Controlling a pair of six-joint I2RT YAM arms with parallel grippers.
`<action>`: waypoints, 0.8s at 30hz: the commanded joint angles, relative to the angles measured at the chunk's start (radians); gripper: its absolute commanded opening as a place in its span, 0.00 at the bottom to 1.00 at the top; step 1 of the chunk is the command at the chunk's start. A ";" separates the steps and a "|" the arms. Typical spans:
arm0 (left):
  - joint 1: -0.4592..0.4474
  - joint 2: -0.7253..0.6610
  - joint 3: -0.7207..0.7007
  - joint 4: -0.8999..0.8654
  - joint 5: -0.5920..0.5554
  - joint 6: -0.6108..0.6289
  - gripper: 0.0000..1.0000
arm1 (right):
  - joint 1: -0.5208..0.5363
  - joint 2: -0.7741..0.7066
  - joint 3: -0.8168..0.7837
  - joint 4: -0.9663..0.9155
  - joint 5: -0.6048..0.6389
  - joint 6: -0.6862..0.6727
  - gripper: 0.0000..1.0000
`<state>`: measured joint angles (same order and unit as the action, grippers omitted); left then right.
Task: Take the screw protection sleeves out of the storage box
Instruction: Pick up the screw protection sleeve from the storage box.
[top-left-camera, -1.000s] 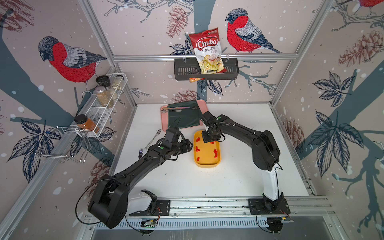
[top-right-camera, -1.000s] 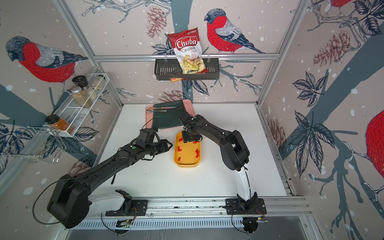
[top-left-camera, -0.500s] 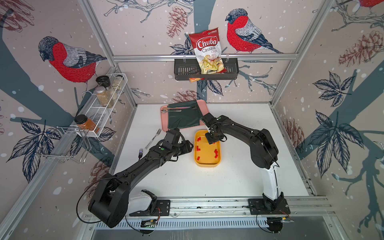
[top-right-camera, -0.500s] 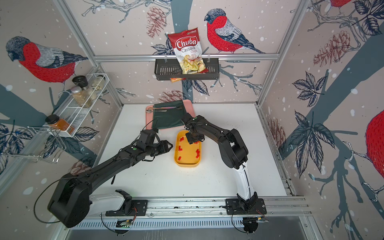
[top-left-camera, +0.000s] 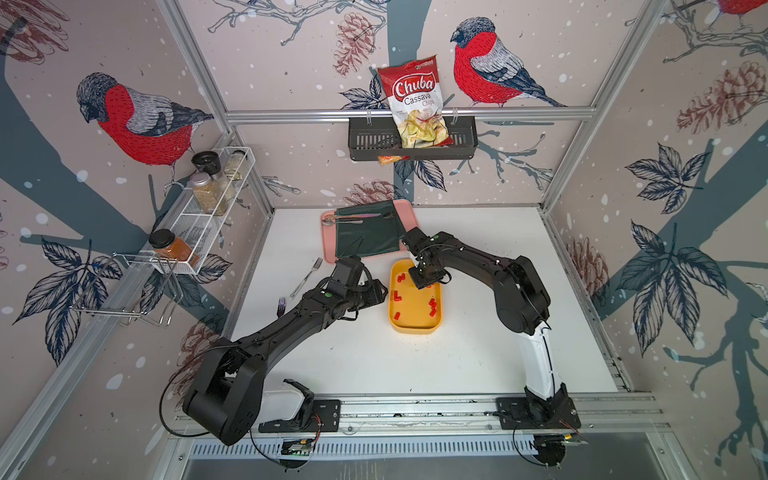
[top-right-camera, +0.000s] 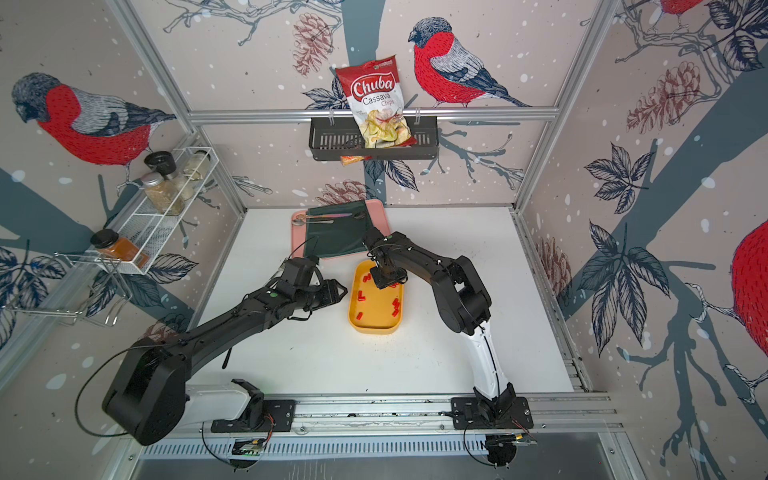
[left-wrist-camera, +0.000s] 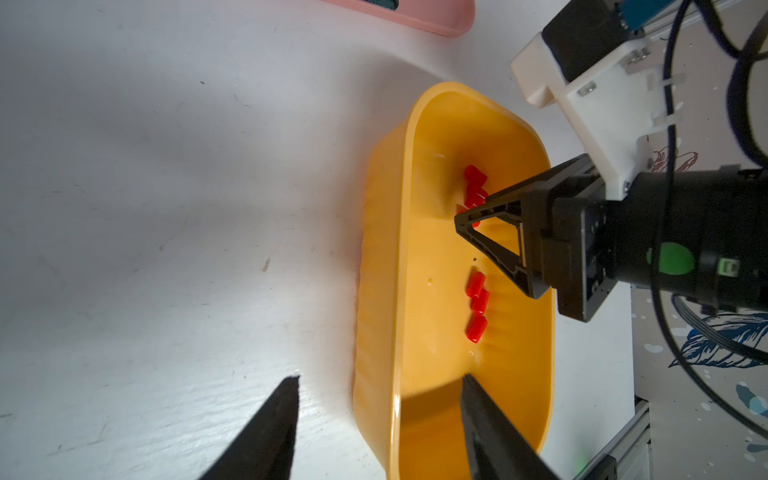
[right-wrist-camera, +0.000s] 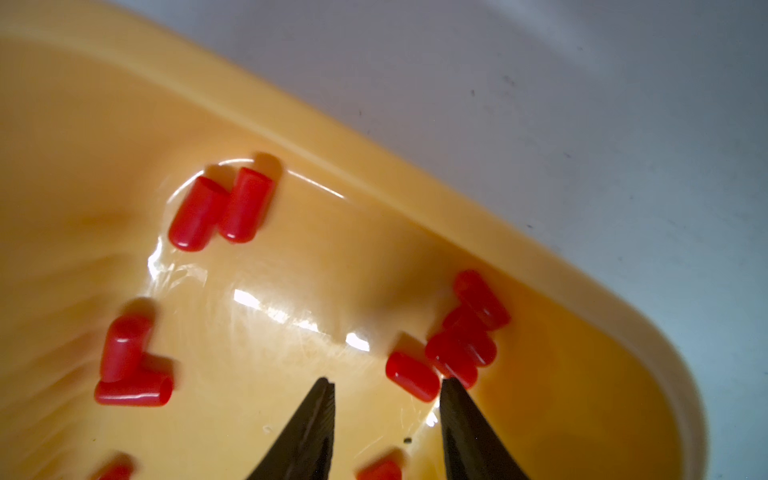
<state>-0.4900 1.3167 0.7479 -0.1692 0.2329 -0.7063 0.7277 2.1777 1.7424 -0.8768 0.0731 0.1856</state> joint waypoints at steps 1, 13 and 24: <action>-0.002 0.005 0.013 0.024 -0.011 0.005 0.62 | 0.003 -0.005 -0.003 -0.019 0.018 -0.010 0.45; -0.001 0.028 0.030 0.030 -0.007 0.012 0.62 | 0.005 0.007 -0.016 -0.038 0.061 -0.043 0.41; -0.002 0.030 0.030 0.025 -0.007 0.025 0.62 | 0.007 0.049 0.005 -0.037 0.101 -0.048 0.27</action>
<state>-0.4900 1.3445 0.7700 -0.1665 0.2321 -0.6987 0.7326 2.2158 1.7428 -0.9016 0.1505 0.1524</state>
